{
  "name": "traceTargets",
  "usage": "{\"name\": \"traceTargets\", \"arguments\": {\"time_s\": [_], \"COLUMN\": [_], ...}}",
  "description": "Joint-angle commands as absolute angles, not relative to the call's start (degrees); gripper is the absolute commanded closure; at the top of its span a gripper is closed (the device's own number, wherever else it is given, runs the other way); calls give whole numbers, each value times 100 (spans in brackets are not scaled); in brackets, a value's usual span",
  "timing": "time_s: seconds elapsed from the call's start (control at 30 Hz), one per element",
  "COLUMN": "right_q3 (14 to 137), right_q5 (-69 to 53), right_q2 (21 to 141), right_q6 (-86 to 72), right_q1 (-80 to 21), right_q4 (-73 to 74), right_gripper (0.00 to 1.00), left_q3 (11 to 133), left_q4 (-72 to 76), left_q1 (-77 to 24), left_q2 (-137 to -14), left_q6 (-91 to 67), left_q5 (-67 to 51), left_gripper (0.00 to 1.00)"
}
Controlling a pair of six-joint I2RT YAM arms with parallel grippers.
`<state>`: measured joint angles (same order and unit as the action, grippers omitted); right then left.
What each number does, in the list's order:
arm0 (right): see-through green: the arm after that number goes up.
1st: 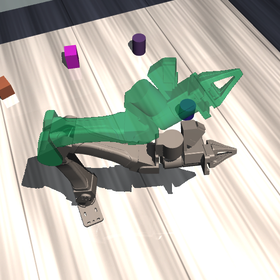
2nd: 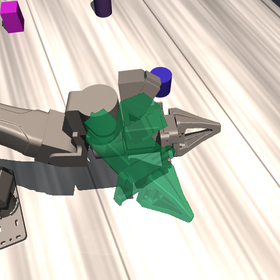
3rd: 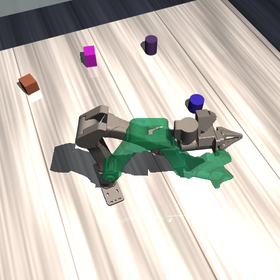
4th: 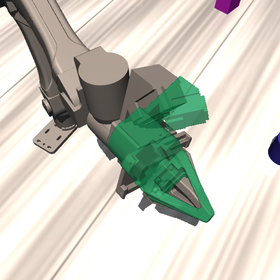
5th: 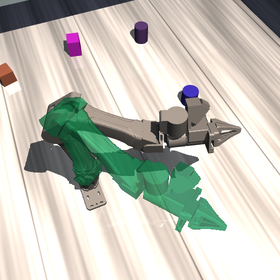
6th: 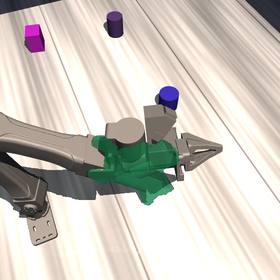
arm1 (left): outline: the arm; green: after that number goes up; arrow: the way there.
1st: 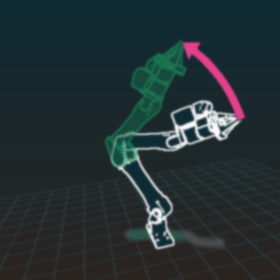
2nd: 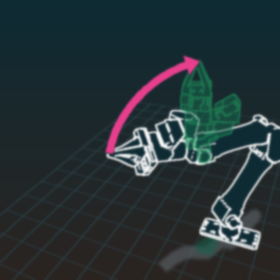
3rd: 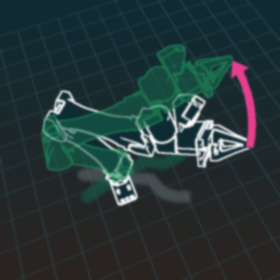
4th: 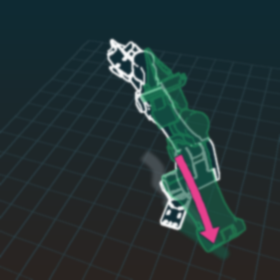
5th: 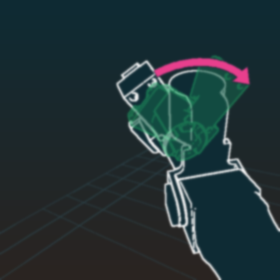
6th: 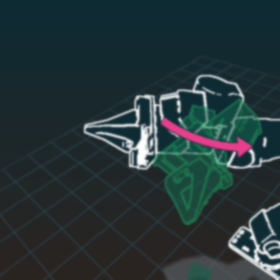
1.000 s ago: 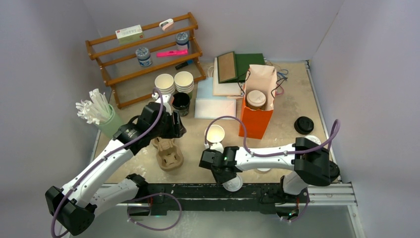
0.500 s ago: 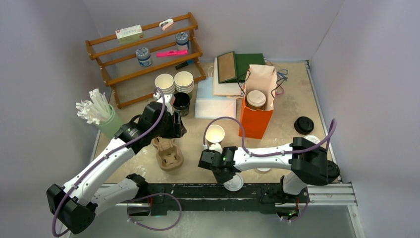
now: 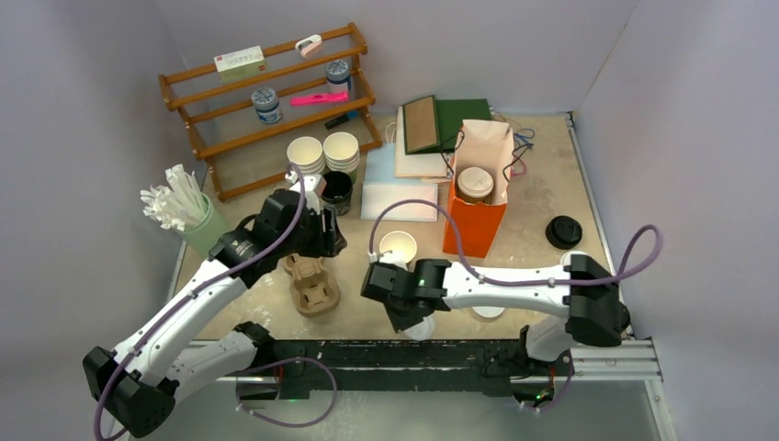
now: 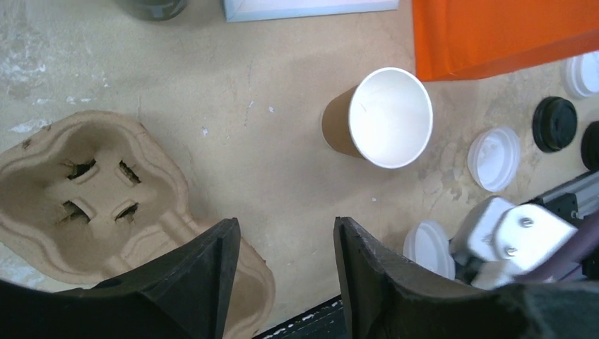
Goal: Pack the takeout coffee
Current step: Close the cup lid on the coffee cup.
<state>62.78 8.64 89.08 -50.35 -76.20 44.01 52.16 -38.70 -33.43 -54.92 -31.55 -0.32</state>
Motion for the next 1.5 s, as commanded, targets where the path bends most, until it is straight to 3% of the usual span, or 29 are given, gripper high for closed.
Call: {"name": "traceTargets", "arguments": {"time_s": [0.0,0.13,0.17,0.27,0.43,0.73,1.0,1.2,1.47], "right_q3": [7134,7688,7859,8264,9195,10474,10306,9678,9644], "right_q5": [1071,498,132,-665,-1532,-3156,-4231,-4794,-5110], "right_q2": [8393,8183,8123,7973,8183,8866,8774,8474,8485], "right_q6": [-5012,-4811,-4754,-4595,-4344,-4370,-4805,-5358,-5477], "right_q1": [-7451,-6737,-6376,-5578,-5019,-4527,-4294,-4223,-4173], "right_q4": [4904,5001,5007,4957,5138,4716,3590,2552,2560], "right_gripper": [100,100,100,100,100,100,100,100,100], "left_q3": [5198,4911,4791,4230,3365,3464,3883,3777,3928], "left_q4": [-3473,-2781,-2508,-1457,-101,844,872,911,749], "left_q1": [-3314,-3316,-3316,-3314,-3318,-3318,-3316,-3318,-3321], "left_q2": [-4954,-4298,-4065,-3266,-2407,-2697,-3122,-2974,-3159], "left_q6": [-2600,-2377,-2370,-2062,-1264,587,678,753,1133], "left_q5": [-541,-835,-827,-816,-1309,-2940,-3746,-3186,-3244], "left_gripper": [44,38,29,23,18,13,10,9,8]}}
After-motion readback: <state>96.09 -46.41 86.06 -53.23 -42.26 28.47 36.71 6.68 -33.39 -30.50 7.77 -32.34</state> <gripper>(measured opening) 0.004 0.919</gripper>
